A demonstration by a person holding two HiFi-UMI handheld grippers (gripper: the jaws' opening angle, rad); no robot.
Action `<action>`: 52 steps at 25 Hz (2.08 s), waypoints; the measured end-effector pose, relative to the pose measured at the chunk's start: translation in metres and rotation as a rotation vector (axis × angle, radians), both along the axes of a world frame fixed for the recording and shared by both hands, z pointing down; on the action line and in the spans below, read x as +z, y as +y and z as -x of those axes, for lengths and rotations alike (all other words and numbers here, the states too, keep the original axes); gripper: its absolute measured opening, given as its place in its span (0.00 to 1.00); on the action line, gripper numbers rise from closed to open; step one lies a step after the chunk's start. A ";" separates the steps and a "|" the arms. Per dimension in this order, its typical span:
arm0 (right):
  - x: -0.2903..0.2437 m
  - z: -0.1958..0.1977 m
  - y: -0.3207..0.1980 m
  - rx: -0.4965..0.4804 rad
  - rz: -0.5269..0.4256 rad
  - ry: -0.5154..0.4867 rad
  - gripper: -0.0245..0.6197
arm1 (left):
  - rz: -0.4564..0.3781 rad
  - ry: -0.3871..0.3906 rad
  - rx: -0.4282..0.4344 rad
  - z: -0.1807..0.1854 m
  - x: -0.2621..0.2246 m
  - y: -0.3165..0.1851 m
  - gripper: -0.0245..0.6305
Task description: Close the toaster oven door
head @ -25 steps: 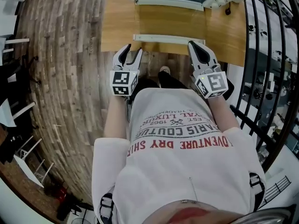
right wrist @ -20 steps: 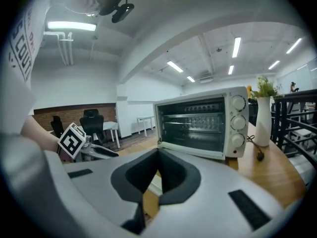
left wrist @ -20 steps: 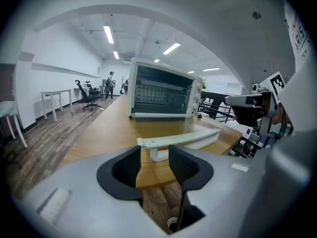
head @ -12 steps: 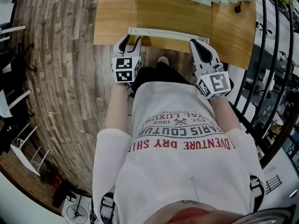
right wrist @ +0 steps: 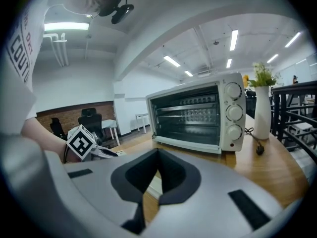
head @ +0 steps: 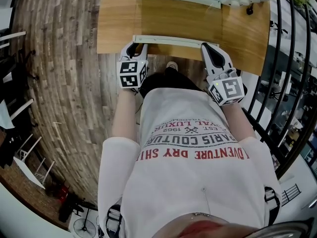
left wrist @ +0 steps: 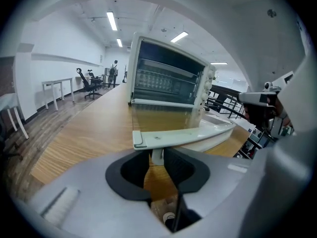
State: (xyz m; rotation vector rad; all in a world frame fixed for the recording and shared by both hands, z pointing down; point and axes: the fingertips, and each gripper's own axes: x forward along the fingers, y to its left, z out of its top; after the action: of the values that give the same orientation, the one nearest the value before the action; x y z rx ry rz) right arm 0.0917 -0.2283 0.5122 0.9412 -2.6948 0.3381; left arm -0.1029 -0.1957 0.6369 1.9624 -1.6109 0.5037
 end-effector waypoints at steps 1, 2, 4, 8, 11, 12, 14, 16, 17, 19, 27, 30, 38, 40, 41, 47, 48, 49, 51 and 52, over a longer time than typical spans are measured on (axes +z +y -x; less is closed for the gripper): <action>-0.002 0.001 0.000 -0.003 -0.006 0.001 0.02 | 0.002 -0.002 0.000 -0.001 0.000 0.001 0.19; -0.003 0.001 0.000 -0.006 -0.013 0.002 0.02 | 0.004 -0.005 -0.003 -0.001 0.001 0.001 0.19; -0.007 0.001 -0.003 -0.005 -0.026 0.001 0.02 | 0.004 -0.008 -0.013 0.000 0.000 0.000 0.19; -0.014 -0.004 -0.009 0.008 -0.039 -0.012 0.02 | 0.008 -0.018 -0.012 -0.002 -0.002 0.000 0.19; -0.019 -0.006 -0.007 0.012 -0.048 -0.014 0.02 | 0.014 -0.026 -0.011 -0.002 -0.007 0.001 0.19; -0.020 -0.006 -0.006 0.012 -0.050 -0.014 0.02 | 0.015 -0.033 -0.010 -0.002 -0.009 0.001 0.19; -0.022 -0.006 -0.004 0.011 -0.054 -0.014 0.02 | 0.013 -0.053 -0.002 -0.002 -0.015 0.001 0.19; -0.027 -0.005 -0.003 0.014 -0.057 -0.020 0.02 | -0.001 -0.065 0.007 -0.002 -0.024 0.001 0.19; -0.030 -0.004 -0.003 0.016 -0.061 -0.027 0.02 | -0.009 -0.063 0.009 -0.002 -0.029 0.000 0.19; -0.039 -0.001 -0.004 0.010 -0.075 -0.041 0.02 | -0.023 -0.060 0.009 -0.003 -0.039 -0.001 0.19; -0.066 0.004 -0.008 -0.013 -0.145 -0.056 0.02 | -0.068 -0.067 0.055 -0.004 -0.081 -0.010 0.19; -0.068 0.002 -0.012 0.000 -0.150 -0.057 0.02 | -0.126 -0.077 0.061 -0.002 -0.102 -0.018 0.19; -0.081 0.005 -0.014 -0.007 -0.186 -0.067 0.02 | -0.207 -0.094 0.040 0.001 -0.137 -0.033 0.19; -0.085 0.005 -0.017 -0.002 -0.200 -0.072 0.02 | -0.223 -0.086 0.037 0.002 -0.144 -0.038 0.19; -0.088 0.005 -0.018 0.000 -0.206 -0.074 0.02 | -0.234 -0.082 0.033 0.003 -0.148 -0.041 0.19; -0.104 -0.002 -0.025 0.023 -0.245 -0.083 0.02 | -0.306 -0.049 -0.002 0.008 -0.178 -0.063 0.19; -0.105 -0.004 -0.026 0.031 -0.248 -0.084 0.02 | -0.313 -0.039 -0.001 0.009 -0.182 -0.066 0.19; -0.105 -0.006 -0.028 0.039 -0.250 -0.085 0.02 | -0.317 -0.030 0.003 0.009 -0.185 -0.069 0.19; -0.106 -0.009 -0.030 0.053 -0.251 -0.086 0.02 | -0.320 -0.016 0.012 0.010 -0.189 -0.074 0.19; -0.107 -0.010 -0.031 0.058 -0.254 -0.086 0.02 | -0.322 -0.015 0.017 0.010 -0.192 -0.076 0.19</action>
State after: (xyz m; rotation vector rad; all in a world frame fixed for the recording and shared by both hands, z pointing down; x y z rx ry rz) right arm 0.1019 -0.2593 0.4051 1.0985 -2.8409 0.0477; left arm -0.1133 -0.2713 0.4454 2.2089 -1.7754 0.2775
